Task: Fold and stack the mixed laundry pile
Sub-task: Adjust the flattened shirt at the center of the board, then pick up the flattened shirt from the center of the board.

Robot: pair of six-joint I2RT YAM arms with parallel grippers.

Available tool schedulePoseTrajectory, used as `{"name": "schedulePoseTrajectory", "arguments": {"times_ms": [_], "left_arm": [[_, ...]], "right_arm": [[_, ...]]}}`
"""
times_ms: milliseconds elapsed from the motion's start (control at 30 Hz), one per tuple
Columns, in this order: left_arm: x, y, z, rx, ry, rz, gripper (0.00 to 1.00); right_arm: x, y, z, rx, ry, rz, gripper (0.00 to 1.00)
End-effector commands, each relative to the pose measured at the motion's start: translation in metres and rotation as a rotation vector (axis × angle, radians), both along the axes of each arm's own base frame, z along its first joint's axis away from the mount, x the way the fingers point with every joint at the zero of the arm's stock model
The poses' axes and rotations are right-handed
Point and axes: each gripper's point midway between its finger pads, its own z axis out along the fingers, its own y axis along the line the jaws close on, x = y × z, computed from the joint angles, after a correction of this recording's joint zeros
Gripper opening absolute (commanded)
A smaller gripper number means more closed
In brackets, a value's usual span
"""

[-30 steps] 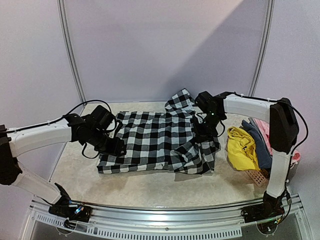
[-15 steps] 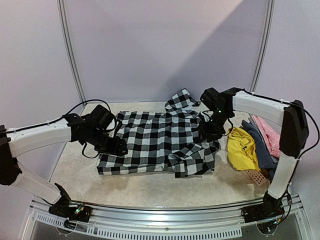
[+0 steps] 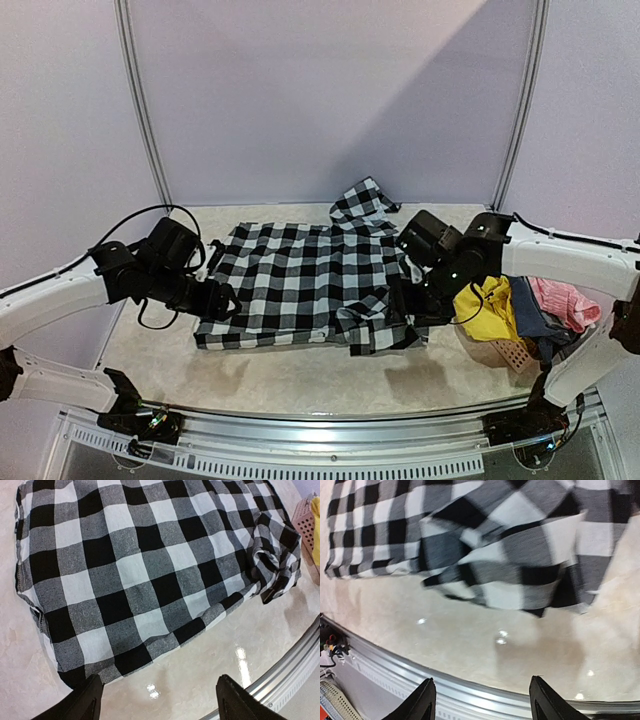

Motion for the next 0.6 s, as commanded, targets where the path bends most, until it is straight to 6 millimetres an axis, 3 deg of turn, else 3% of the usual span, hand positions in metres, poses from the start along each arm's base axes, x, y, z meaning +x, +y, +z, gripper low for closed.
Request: {"name": "schedulePoseTrajectory", "arguments": {"times_ms": [0,233,367,567], "left_arm": [[-0.016,0.008,-0.002,0.009,0.004,-0.030,0.80],[-0.024,0.014,0.009,-0.028,-0.044,-0.033,0.80],[-0.026,0.014,0.014,-0.037,-0.054,-0.039,0.80],[-0.029,0.012,0.017,-0.053,-0.061,-0.054,0.80]], "right_arm": [[-0.010,0.044,0.004,0.058,-0.027,-0.052,0.65],[-0.003,0.076,-0.015,-0.061,-0.024,-0.092,0.66],[0.006,0.071,-0.023,-0.127,-0.023,-0.198,0.78],[0.013,0.065,-0.047,-0.206,-0.004,-0.255,0.81]]}}
